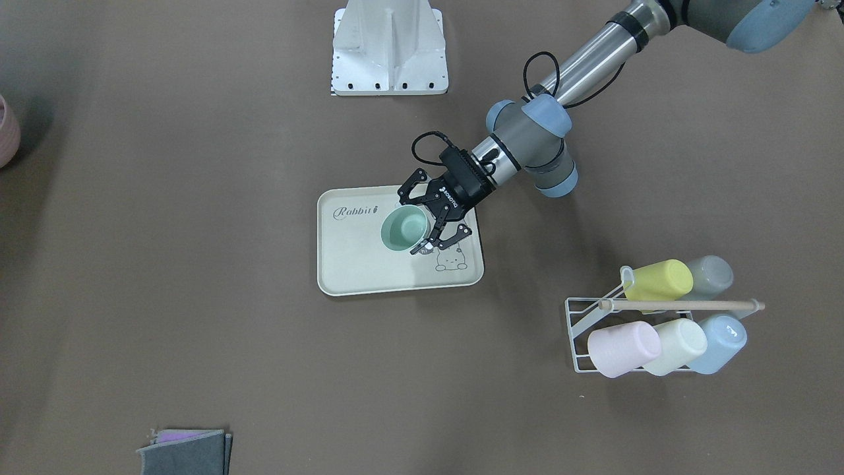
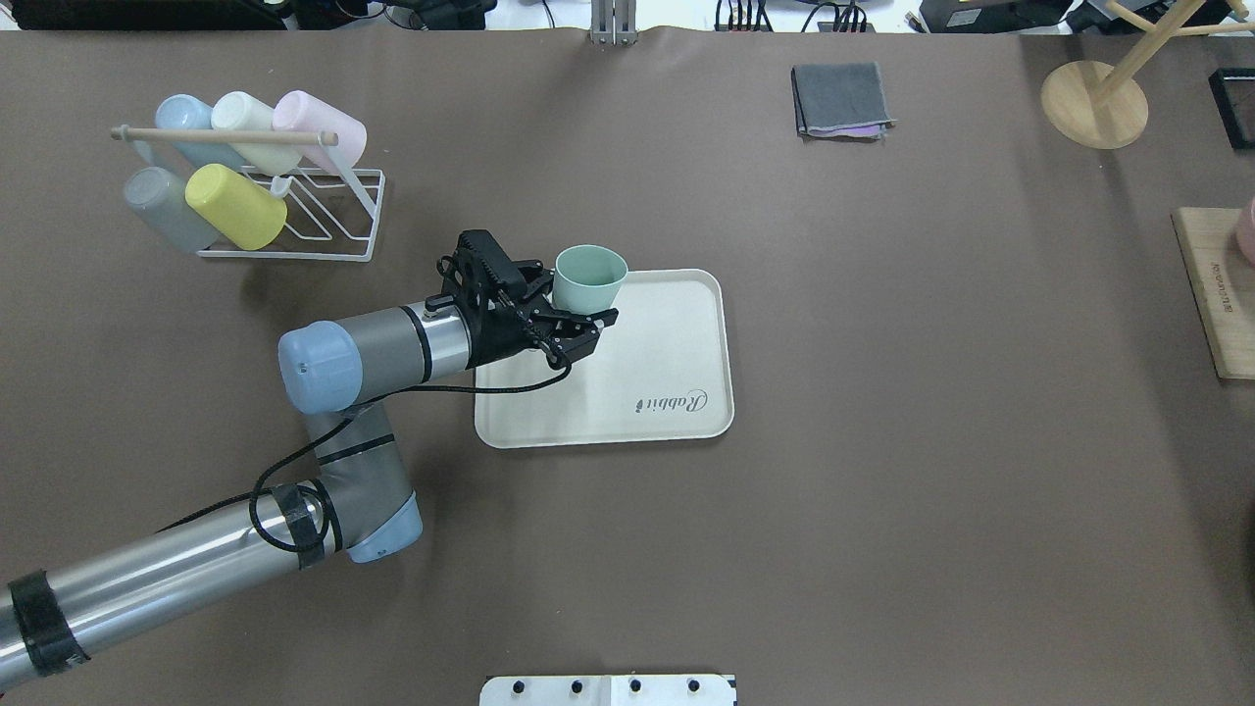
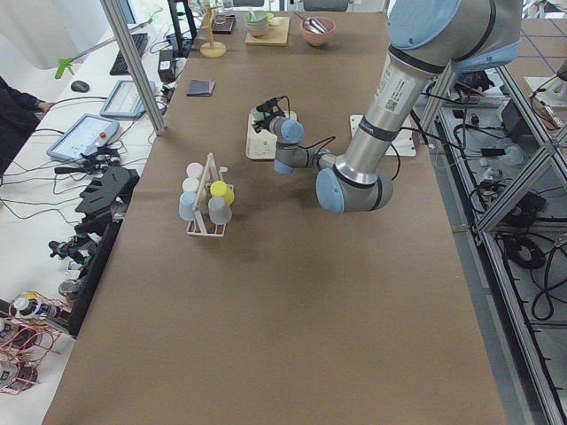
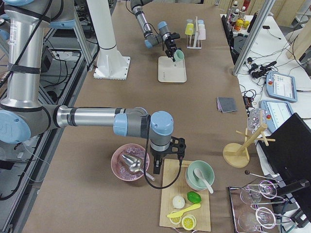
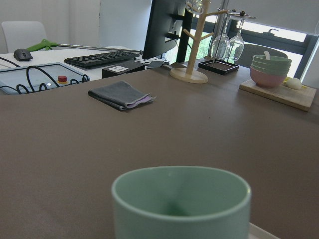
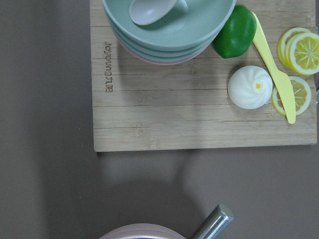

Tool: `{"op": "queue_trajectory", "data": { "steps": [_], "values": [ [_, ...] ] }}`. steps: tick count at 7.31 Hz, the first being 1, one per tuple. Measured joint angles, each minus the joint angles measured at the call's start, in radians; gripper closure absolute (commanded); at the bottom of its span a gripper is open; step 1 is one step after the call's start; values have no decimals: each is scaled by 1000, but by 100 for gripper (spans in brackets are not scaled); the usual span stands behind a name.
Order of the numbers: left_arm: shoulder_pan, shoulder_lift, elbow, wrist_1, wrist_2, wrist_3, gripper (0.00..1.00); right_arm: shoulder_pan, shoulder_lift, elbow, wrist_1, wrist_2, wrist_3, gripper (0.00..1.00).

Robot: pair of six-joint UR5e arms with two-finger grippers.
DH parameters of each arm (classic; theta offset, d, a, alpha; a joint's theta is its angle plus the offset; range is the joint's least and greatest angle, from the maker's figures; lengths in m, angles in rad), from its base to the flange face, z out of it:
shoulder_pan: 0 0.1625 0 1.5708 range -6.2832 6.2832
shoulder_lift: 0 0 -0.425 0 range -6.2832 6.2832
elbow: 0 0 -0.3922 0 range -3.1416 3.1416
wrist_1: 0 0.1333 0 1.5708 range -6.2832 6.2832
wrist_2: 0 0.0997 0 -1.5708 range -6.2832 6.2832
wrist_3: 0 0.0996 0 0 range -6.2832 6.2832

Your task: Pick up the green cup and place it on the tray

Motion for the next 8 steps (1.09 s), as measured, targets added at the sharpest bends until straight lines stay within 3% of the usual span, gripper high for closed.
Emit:
{"op": "queue_trajectory", "data": {
  "steps": [5, 8],
  "values": [
    [17, -30, 7, 108, 4, 19, 100, 0, 0, -4, 0, -2, -1, 0],
    [46, -37, 7, 117, 6, 19, 83, 0, 1, -5, 0, -2, 0, 0]
  ]
}}
